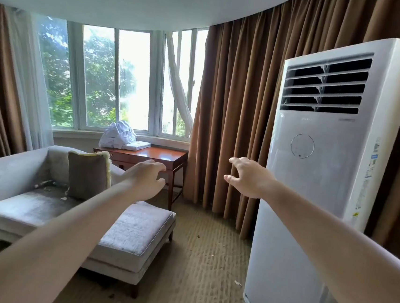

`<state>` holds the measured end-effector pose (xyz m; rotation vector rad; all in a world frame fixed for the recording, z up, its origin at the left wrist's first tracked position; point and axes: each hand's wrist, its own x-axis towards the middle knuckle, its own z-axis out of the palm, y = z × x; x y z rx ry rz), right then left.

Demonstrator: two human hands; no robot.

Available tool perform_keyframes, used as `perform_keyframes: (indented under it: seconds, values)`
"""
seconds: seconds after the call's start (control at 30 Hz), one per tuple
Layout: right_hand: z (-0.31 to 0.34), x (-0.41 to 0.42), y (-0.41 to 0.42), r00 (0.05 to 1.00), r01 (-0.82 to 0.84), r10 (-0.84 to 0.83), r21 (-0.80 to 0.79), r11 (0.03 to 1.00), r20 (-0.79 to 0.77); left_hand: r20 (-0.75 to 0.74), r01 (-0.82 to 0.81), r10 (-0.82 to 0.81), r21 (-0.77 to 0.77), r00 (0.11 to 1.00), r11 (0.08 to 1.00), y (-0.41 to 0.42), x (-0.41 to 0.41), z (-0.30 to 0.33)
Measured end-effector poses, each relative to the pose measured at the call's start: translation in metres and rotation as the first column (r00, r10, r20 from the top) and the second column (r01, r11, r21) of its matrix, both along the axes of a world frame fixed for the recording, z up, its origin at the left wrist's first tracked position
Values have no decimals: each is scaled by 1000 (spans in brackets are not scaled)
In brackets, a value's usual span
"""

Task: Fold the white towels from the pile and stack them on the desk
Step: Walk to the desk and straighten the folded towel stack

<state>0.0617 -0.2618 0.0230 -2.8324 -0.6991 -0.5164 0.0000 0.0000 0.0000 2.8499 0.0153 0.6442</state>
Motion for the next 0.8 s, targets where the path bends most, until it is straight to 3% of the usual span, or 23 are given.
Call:
perform_keyframes:
  seconds: [0.37,0.8]
  values:
    - [-25,67,15,999,4,-5,-31,1000,-34,-58,-23,23,0,998,1000,9,74,-27]
    - [-32,263,-6,991,-66,59,-53,996,-119,-98,-65,68,37,993,997,-32,273,-30]
